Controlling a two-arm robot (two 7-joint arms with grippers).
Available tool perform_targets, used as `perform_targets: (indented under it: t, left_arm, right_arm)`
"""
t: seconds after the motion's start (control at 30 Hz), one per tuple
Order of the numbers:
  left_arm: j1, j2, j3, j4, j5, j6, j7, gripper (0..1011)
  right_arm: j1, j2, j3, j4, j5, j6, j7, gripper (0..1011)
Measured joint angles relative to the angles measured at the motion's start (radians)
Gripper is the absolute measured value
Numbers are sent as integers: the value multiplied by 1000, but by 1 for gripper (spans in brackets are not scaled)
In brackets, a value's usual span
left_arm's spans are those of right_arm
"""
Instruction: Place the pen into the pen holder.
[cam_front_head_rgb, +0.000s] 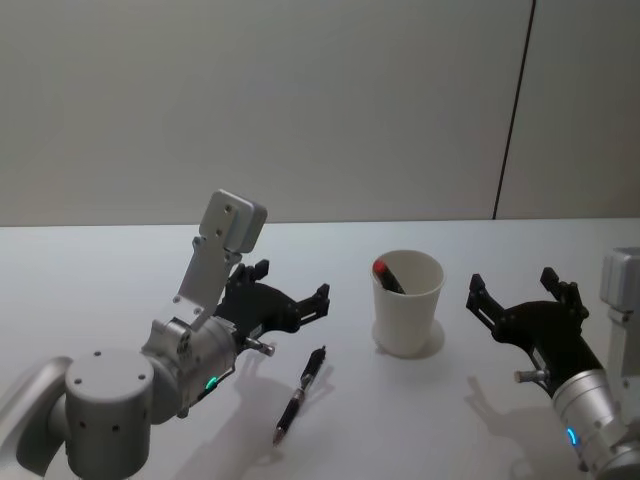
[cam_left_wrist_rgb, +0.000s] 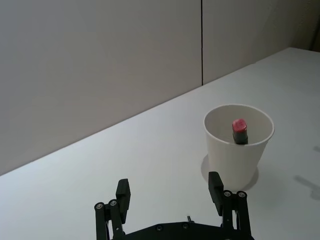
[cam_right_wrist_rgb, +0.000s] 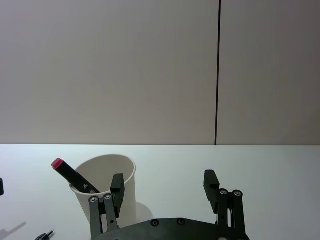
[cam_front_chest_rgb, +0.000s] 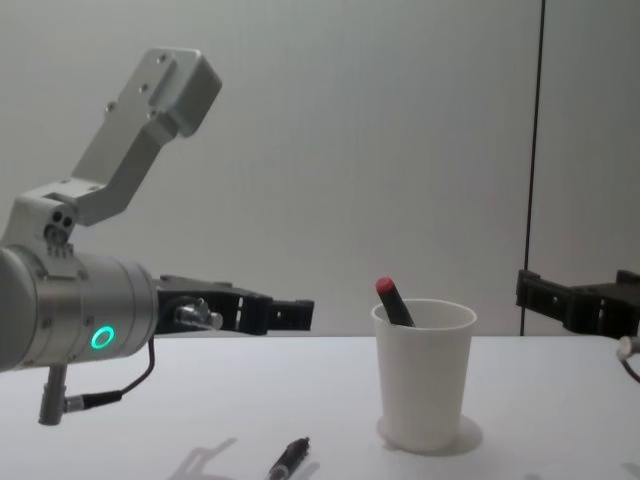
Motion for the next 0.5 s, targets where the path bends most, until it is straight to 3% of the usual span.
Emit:
perform_targets:
  t: [0.5]
  left_arm:
    - [-31,-11,-17,24,-39,127,-14,1003]
  right_arm:
    - [-1,0,0,-1,0,0,0,1002]
